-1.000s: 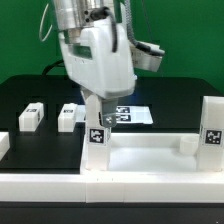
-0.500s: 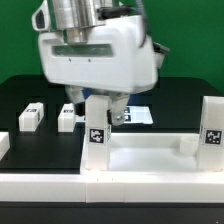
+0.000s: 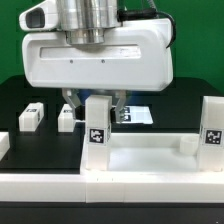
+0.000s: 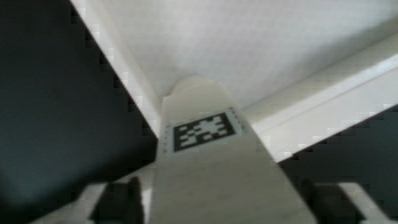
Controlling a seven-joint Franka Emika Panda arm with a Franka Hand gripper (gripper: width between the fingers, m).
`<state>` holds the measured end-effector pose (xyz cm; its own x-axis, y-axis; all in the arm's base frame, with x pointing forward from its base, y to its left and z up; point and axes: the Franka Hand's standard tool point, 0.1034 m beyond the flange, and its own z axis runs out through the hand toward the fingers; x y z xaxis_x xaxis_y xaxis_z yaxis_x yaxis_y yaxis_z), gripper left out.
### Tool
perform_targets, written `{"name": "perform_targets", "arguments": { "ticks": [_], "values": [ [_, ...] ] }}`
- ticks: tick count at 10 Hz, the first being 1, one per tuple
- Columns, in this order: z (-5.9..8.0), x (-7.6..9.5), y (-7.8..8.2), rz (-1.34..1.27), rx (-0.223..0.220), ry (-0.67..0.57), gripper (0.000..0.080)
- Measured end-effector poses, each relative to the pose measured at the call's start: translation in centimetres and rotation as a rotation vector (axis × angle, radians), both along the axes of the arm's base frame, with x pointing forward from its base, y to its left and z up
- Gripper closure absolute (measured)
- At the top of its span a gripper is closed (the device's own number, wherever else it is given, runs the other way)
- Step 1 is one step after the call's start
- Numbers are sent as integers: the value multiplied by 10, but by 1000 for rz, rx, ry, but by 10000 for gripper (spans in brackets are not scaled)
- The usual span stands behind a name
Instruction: Assemble desk
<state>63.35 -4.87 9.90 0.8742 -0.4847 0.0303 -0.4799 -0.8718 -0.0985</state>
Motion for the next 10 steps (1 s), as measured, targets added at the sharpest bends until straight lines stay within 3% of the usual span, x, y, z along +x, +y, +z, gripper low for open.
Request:
{"name": "perform_targets", "arguments": {
  "ticks": [1,4,6,8,10],
  "values": [
    [0,0,0,-67,5,5,500],
    [0,0,-2,-270,18,19,511],
    [1,-1,-3,-579,42,47,511],
    [2,0,-1,-993,115,94,511],
    [3,3,1,-1282,157,119,511]
  ]
}}
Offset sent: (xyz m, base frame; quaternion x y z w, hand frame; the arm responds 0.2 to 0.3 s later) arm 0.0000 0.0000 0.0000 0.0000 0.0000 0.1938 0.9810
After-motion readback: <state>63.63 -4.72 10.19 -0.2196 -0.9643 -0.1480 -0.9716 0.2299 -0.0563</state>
